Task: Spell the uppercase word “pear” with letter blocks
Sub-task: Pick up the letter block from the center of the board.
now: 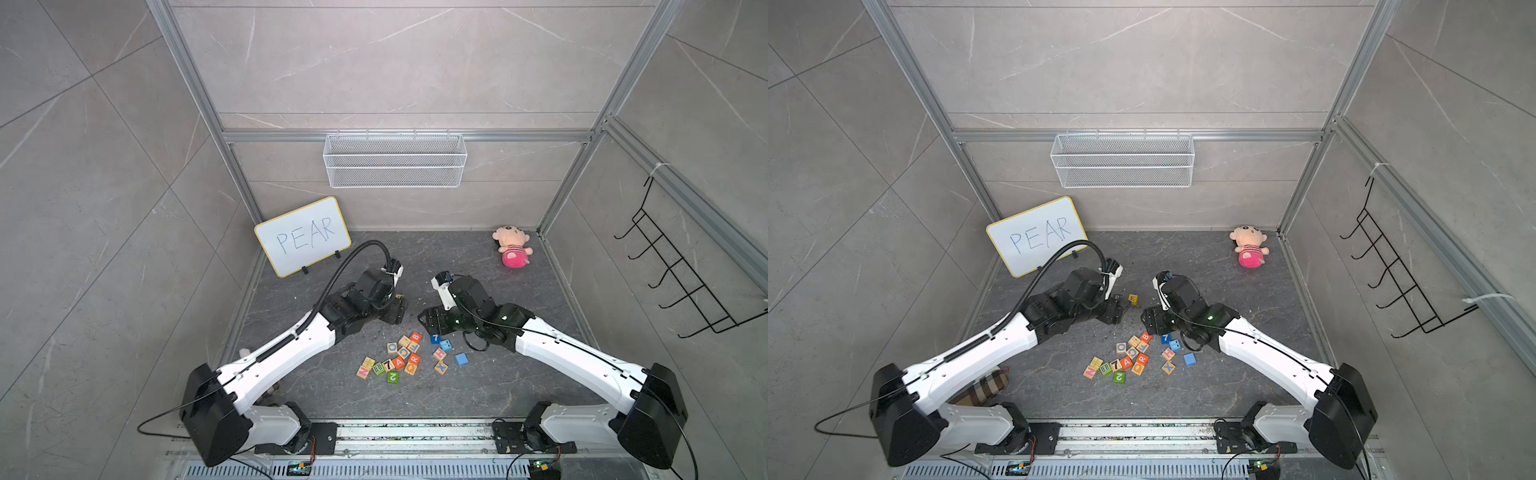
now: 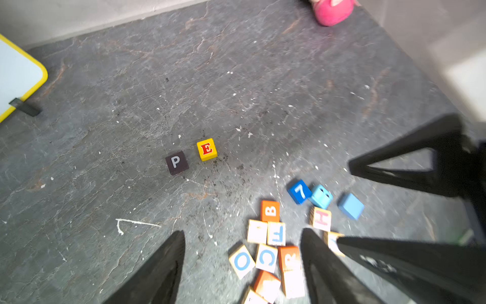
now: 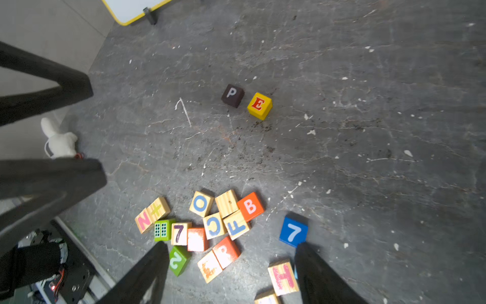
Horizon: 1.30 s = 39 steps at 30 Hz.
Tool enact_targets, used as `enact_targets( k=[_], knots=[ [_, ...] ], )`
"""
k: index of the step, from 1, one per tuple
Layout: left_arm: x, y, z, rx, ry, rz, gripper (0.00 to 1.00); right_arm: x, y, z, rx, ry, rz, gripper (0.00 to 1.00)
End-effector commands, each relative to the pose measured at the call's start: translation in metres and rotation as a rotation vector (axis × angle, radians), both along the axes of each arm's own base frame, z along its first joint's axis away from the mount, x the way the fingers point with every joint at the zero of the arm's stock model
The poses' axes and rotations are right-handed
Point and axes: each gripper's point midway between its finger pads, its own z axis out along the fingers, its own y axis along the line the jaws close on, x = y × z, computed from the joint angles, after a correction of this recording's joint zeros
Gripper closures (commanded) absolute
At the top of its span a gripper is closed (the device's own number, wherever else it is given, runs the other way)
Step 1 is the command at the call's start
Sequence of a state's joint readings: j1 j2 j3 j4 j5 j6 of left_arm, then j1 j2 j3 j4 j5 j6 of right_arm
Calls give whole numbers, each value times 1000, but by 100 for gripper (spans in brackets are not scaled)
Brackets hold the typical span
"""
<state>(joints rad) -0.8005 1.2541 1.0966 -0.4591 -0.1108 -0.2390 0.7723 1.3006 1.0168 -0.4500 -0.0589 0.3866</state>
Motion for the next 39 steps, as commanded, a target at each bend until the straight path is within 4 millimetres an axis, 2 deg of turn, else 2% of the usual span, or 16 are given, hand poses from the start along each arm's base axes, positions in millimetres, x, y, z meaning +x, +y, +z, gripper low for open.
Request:
enact_targets(
  k=[1,4,8,14,17,20,23,30,39],
  knots=[
    [-21,9,12,-53,14,-32,25,-27,8,-9,-73,62,117,25],
    [-44,24,2,-66,128,4,25,-45,21,-17,-47,119,178,30],
    [-74,43,-23,-95,305,93,20,-62,39,-39,-20,216,222,40],
    [-107,64,-51,-162,477,215,16,-77,64,-69,-53,304,257,45],
    [-122,70,-55,-185,500,228,7,-81,72,-84,-73,338,262,48],
    [-139,65,-65,-173,527,195,5,-83,76,-98,-100,367,260,52],
    [-153,50,-73,-122,505,115,3,-86,83,-105,-117,377,266,53],
    [-160,30,-86,-25,420,0,3,-78,82,-120,-189,377,206,54],
    [-154,36,-84,-103,356,27,3,-70,76,-136,-267,380,160,54]
  ],
)
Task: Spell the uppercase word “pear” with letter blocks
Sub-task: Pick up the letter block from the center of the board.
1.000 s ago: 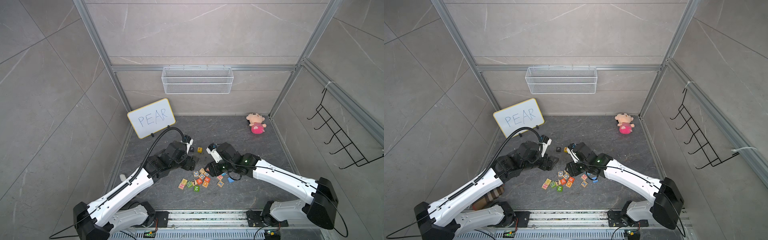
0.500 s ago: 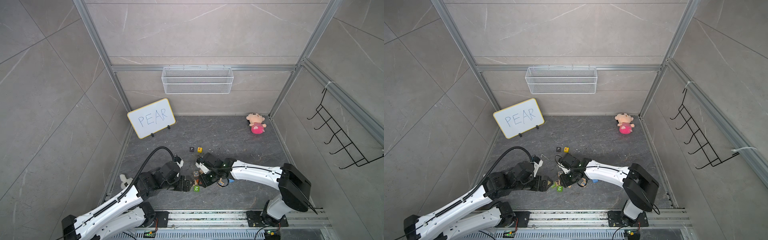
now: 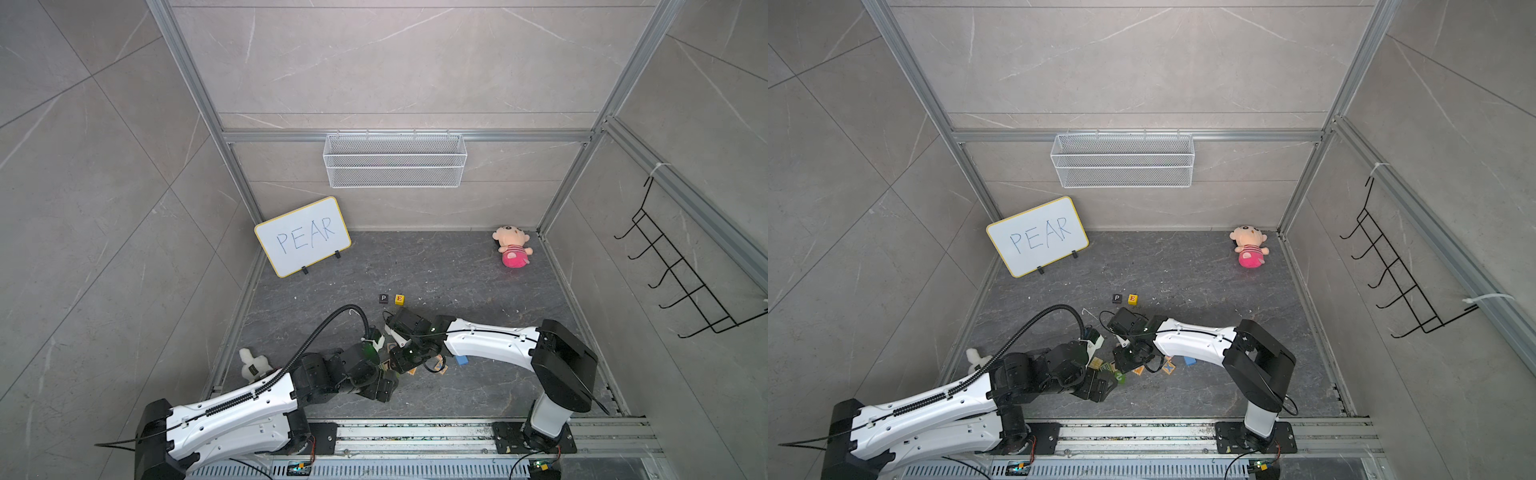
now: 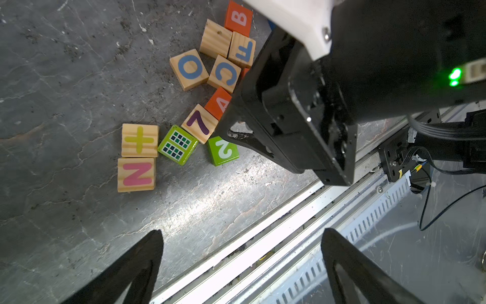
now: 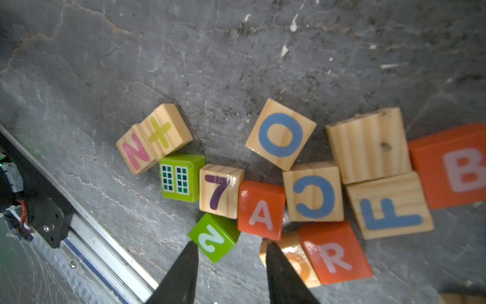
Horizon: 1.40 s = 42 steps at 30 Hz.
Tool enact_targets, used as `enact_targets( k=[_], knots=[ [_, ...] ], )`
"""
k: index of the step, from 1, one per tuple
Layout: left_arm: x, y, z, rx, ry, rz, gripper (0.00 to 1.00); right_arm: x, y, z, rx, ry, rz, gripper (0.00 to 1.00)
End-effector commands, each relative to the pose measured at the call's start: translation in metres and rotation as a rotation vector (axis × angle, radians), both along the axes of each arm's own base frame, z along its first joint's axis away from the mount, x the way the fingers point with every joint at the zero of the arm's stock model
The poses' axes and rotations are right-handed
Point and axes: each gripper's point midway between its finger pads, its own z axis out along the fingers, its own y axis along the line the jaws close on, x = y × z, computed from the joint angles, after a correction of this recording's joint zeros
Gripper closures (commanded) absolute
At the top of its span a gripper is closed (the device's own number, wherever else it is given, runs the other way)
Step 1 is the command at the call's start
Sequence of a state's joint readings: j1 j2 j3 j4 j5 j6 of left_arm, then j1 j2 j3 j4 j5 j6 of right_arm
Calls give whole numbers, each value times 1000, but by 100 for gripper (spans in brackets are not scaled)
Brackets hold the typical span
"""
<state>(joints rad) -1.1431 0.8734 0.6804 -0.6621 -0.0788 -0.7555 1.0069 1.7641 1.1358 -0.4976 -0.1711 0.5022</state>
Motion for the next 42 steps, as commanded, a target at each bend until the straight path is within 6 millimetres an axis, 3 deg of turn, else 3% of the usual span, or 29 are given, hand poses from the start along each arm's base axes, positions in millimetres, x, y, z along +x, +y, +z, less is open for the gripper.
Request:
enact_targets(
  k=[1,33,42],
  knots=[
    [8,-3,14,-61,-66,20,3,4,-5,-8,-63,-4,-21,54],
    [17,-9,16,-67,-99,42,3,18,-17,-33,-236,-76,-40,58],
    [17,-11,16,-54,-101,26,2,19,-22,-27,-250,-95,-39,58]
  ],
)
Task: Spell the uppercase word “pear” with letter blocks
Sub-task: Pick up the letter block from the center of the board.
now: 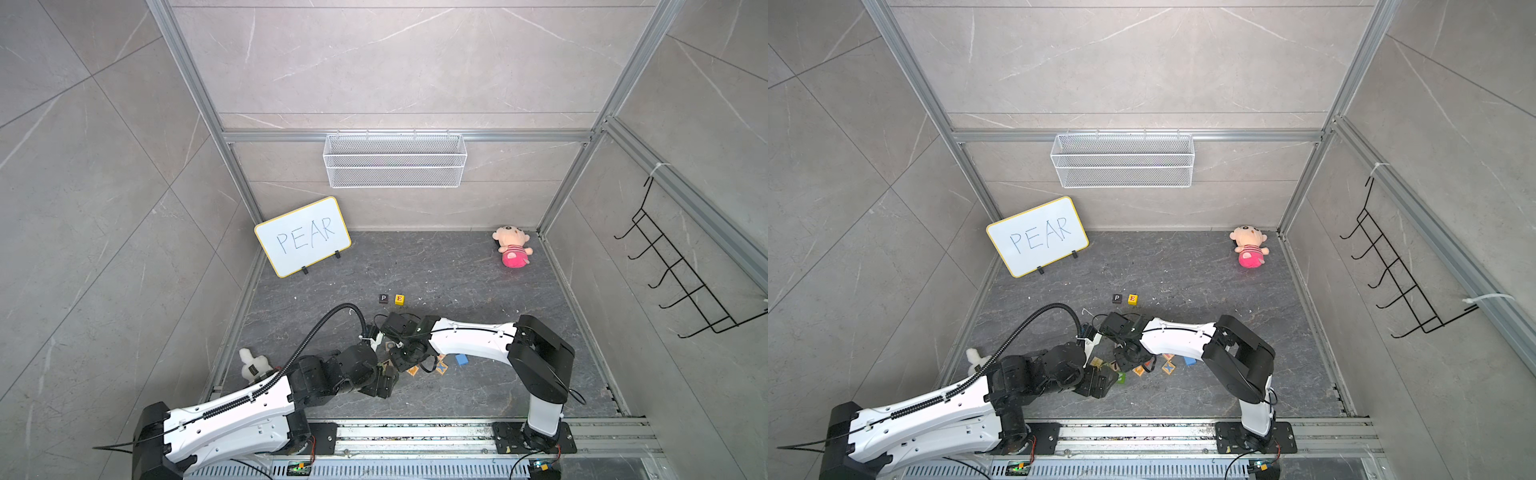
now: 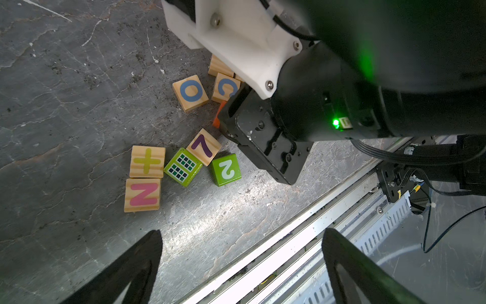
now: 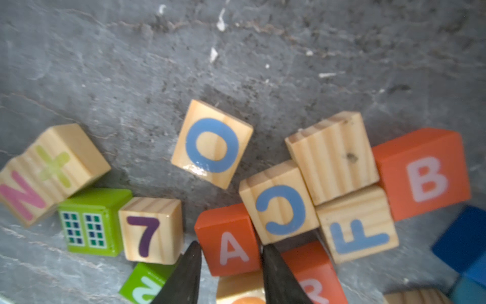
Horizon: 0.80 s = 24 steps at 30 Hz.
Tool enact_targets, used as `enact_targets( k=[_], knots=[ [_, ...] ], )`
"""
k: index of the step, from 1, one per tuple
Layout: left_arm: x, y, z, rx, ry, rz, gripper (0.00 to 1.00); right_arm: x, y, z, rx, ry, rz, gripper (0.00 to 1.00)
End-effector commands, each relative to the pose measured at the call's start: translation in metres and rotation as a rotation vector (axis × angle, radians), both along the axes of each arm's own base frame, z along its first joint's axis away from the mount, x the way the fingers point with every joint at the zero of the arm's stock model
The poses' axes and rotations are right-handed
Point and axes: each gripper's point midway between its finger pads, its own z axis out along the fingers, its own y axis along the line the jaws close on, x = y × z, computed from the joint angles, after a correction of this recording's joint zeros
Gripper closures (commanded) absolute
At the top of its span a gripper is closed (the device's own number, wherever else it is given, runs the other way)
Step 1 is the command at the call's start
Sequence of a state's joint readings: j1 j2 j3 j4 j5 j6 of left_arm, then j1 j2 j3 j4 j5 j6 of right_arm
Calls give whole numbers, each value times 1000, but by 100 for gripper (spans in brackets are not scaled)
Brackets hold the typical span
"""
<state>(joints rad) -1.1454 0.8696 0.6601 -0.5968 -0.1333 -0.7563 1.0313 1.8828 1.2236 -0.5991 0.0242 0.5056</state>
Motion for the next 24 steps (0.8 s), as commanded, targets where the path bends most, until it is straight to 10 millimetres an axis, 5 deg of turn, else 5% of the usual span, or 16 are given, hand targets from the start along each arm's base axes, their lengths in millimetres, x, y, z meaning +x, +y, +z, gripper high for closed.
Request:
enact_targets(
  k=[1,24],
  knots=[
    [6,-6,13,-25,-42,-4,2,-1,-6,-1,-39,-2,1,58],
    [7,-16,18,-24,-54,-43,2,-8,7,-16,-18,35,76,53]
  ],
)
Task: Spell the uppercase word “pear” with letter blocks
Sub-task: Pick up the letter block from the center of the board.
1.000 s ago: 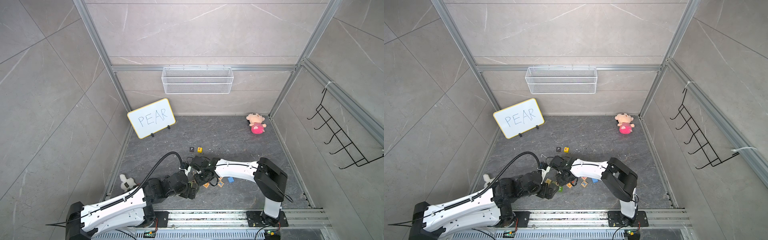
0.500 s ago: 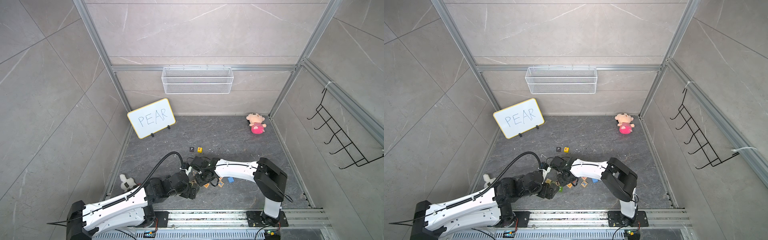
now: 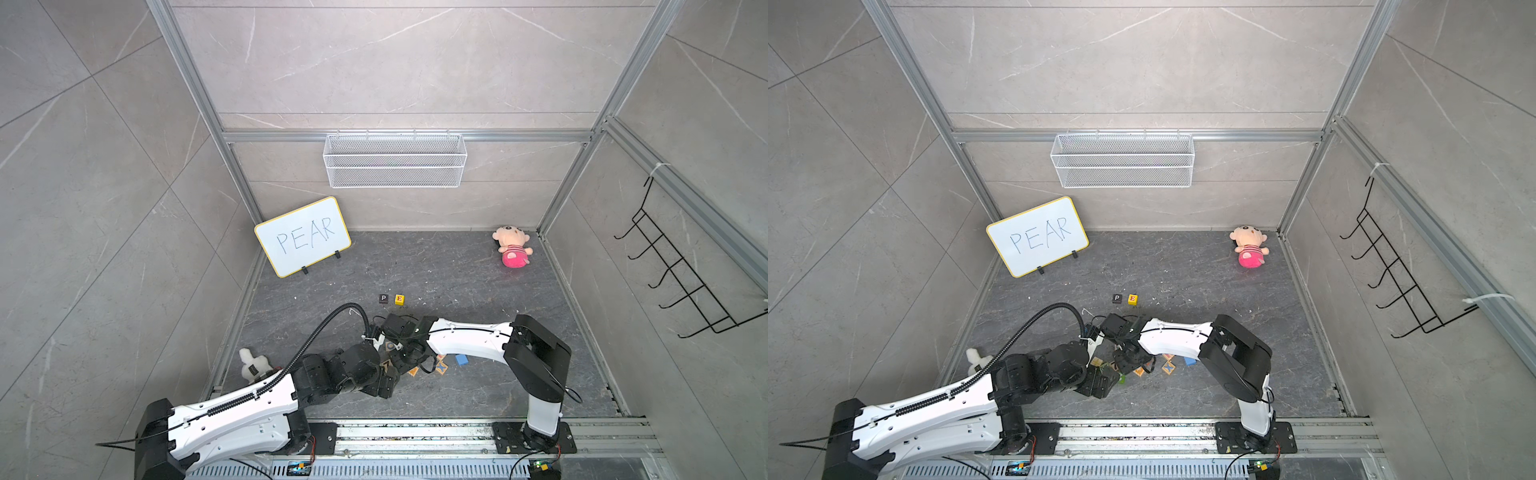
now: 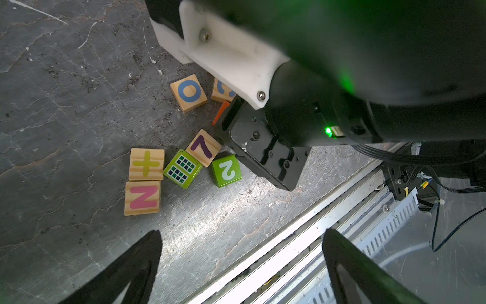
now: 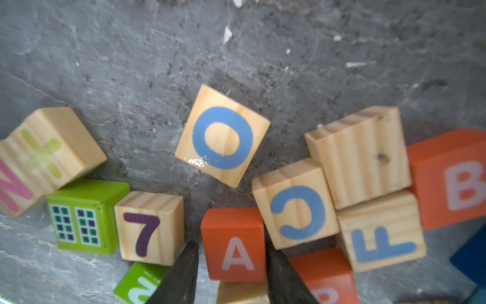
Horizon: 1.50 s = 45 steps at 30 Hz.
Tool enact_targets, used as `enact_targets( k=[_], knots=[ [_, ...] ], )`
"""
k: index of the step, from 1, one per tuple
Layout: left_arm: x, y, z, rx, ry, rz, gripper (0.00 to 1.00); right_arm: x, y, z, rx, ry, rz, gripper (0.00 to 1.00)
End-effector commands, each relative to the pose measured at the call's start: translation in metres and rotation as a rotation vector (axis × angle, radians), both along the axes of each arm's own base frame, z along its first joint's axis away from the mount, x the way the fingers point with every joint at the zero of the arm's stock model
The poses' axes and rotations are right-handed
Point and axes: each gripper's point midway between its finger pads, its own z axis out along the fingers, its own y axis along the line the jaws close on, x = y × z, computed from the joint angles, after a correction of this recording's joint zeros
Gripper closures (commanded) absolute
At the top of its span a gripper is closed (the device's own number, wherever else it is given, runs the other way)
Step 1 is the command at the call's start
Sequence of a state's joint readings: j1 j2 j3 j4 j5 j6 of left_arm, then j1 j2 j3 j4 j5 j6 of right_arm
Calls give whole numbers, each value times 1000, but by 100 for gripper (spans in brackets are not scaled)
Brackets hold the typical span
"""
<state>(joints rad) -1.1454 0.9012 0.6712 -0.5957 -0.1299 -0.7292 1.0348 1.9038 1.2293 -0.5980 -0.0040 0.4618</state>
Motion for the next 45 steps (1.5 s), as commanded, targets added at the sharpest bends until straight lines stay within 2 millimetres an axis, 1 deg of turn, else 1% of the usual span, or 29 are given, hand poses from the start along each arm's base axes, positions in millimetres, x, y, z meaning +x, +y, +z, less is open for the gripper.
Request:
enact_targets(
  k=[1,5,11,15,16,17,20,23,28,29,32,34,38,41,45],
  knots=[
    [7,-13,21,-48,-50,-21,2,-3,4,-9,-12,12,24,55],
    [7,-15,19,-46,-45,-22,2,-2,6,-8,-7,10,28,57],
    [6,-14,16,-42,-42,-26,2,-2,6,-5,-3,7,32,65],
    [6,-13,16,-41,-49,-25,2,-1,8,-1,10,0,32,66],
    [7,-12,15,-38,-50,-22,2,-1,9,1,16,-2,34,68],
    [7,-12,14,-39,-51,-22,2,0,10,3,20,-3,34,69],
    [7,-13,15,-50,-54,-19,2,1,12,11,39,-13,34,68],
    [10,-11,16,-58,-74,-7,2,3,17,24,74,-29,34,67],
    [15,-10,30,-99,-140,-10,2,4,21,38,113,-29,34,67],
    [16,-9,33,-102,-158,-12,2,3,23,43,129,-27,32,67],
    [24,1,40,-77,-212,21,2,5,25,59,173,-41,17,67],
    [29,5,47,-71,-256,33,1,9,23,68,182,-49,6,67],
    [41,13,60,-42,-350,55,0,18,18,86,219,-72,-20,67],
    [48,16,71,-31,-420,51,0,29,13,97,253,-79,-50,67],
    [65,20,86,-27,-510,57,0,45,9,112,296,-99,-83,67]
  ],
)
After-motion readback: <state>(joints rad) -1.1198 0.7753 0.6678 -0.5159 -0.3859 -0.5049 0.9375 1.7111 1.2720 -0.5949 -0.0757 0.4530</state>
